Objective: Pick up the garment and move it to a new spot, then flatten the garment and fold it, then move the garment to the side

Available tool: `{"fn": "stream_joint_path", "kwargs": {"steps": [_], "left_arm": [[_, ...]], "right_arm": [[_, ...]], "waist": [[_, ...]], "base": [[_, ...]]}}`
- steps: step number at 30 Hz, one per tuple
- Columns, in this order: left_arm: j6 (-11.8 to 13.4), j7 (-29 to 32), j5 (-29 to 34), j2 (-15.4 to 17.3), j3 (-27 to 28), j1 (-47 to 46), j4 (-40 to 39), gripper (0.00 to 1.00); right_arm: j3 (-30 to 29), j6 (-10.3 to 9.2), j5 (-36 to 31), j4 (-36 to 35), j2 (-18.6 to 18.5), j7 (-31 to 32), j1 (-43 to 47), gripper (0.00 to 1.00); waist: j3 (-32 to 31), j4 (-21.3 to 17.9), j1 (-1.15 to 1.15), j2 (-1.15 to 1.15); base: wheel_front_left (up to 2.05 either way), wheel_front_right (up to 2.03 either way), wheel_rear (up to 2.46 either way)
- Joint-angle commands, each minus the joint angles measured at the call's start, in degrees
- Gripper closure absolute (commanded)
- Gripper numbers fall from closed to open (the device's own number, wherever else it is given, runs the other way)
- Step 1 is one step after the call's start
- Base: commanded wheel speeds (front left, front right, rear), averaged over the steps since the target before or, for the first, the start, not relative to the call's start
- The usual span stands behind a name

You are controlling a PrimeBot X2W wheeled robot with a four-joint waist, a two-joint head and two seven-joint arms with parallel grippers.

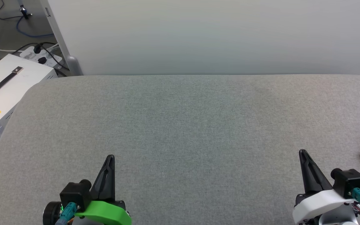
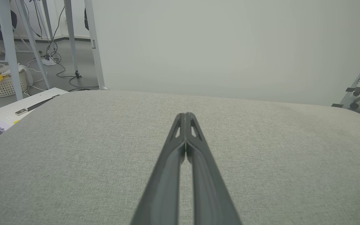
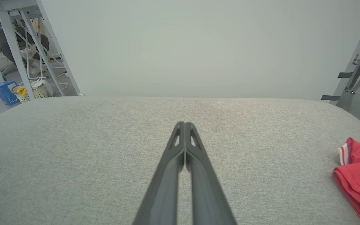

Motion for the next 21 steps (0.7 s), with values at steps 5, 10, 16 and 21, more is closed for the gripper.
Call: {"fn": "stream_joint_path", "kwargs": {"steps": [5, 10, 16, 21], "left_arm": [[0.66, 0.73, 1.07, -0.15, 0.32, -1.05, -0.38, 1.0], [0.93, 1.29, 1.56, -0.16, 0.47, -1.23, -0.51, 1.0], [1.25, 1.98, 2.17, -0.18, 0.66, -1.44, -0.68, 1.0], [1.52, 2.57, 2.69, -0.2, 0.83, -1.63, -0.82, 1.0]], "right_arm": [[0.13, -0.01, -0.96, -0.45, 0.16, 0.65, -0.82, 1.0], [0.16, -0.02, -1.31, -0.57, 0.19, 1.03, -0.95, 1.0], [0.2, -0.02, -1.74, -0.71, 0.22, 1.49, -1.11, 1.0], [0.23, -0.02, -2.11, -0.83, 0.25, 1.89, -1.25, 1.0]], "waist": [[0.09, 0.0, 0.0, 0.16], [0.17, -0.01, 0.0, 0.18], [0.27, -0.01, 0.0, 0.21], [0.35, -0.01, 0.0, 0.24]], "base": [[0.0, 0.0, 0.0], [0.0, 0.0, 0.0], [0.0, 0.0, 0.0], [0.0, 0.0, 0.0]]}}
